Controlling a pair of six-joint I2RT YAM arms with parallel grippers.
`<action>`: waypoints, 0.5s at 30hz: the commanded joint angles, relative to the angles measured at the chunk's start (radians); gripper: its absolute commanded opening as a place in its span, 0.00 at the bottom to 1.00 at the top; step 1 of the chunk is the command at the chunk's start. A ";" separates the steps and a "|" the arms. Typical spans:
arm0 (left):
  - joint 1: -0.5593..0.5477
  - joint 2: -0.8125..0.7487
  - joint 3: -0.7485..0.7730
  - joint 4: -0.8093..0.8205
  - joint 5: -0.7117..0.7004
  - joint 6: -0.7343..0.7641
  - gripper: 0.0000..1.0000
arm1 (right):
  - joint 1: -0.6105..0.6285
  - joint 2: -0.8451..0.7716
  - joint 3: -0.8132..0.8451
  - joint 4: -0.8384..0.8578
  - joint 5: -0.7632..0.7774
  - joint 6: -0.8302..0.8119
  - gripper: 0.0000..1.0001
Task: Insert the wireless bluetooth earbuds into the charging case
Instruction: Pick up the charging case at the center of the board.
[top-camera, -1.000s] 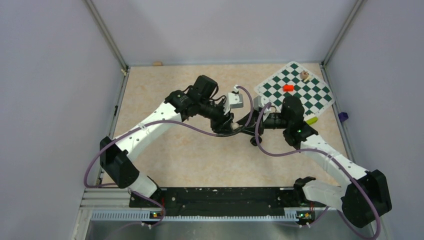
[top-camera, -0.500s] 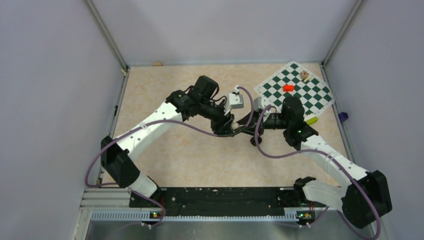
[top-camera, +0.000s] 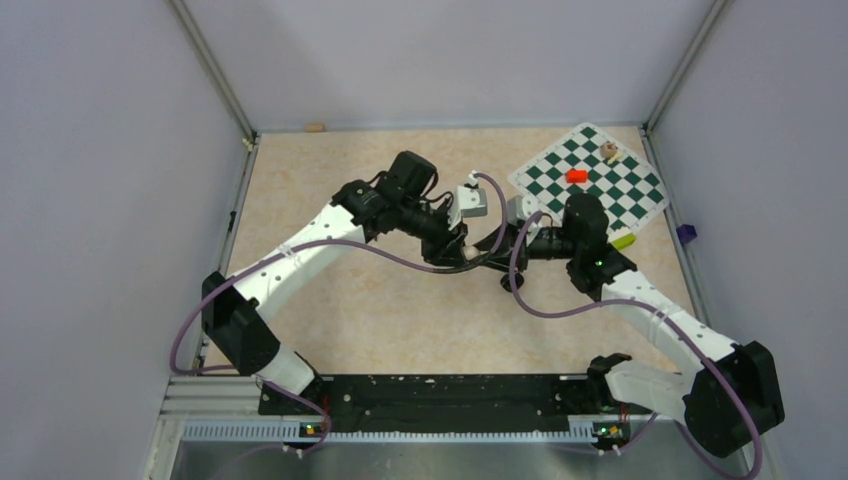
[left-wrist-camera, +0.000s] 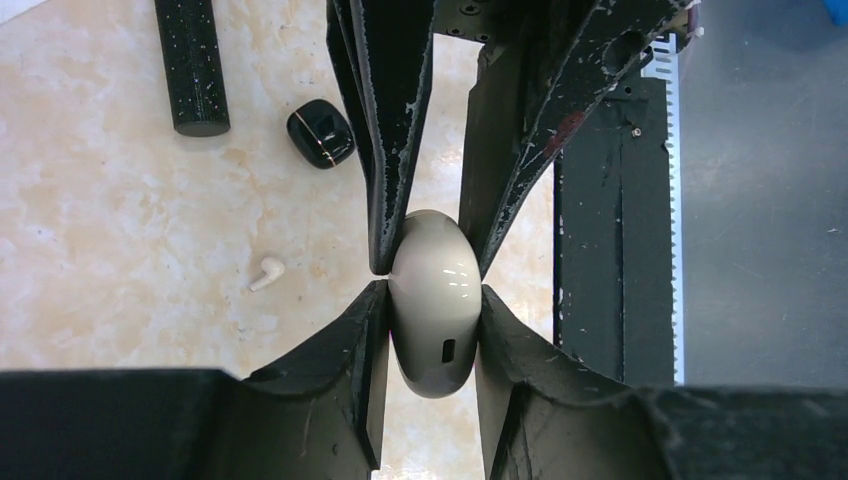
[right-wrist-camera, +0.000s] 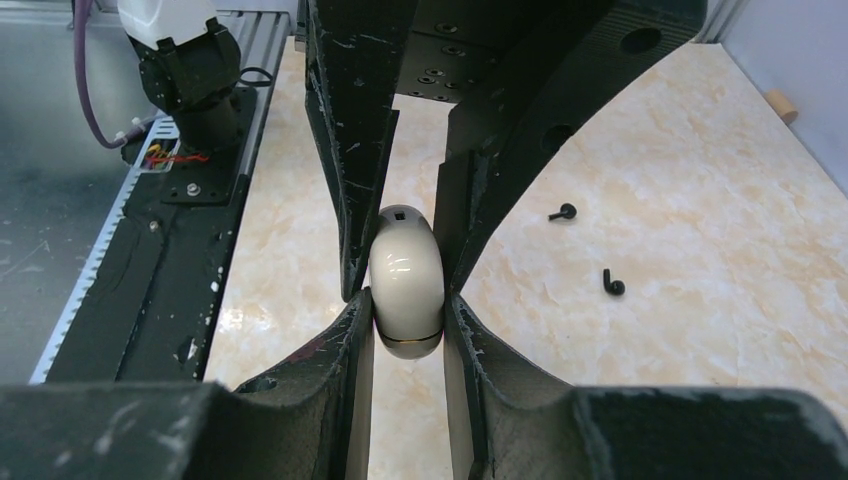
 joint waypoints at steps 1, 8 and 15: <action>-0.007 0.004 0.035 0.013 0.046 -0.029 0.11 | 0.005 -0.013 0.001 0.004 0.020 -0.042 0.00; -0.003 -0.012 0.004 0.063 0.060 -0.077 0.00 | 0.004 -0.017 0.000 0.022 0.035 -0.021 0.21; 0.069 -0.045 -0.031 0.135 0.230 -0.166 0.00 | 0.004 -0.025 -0.012 0.056 0.103 -0.017 0.65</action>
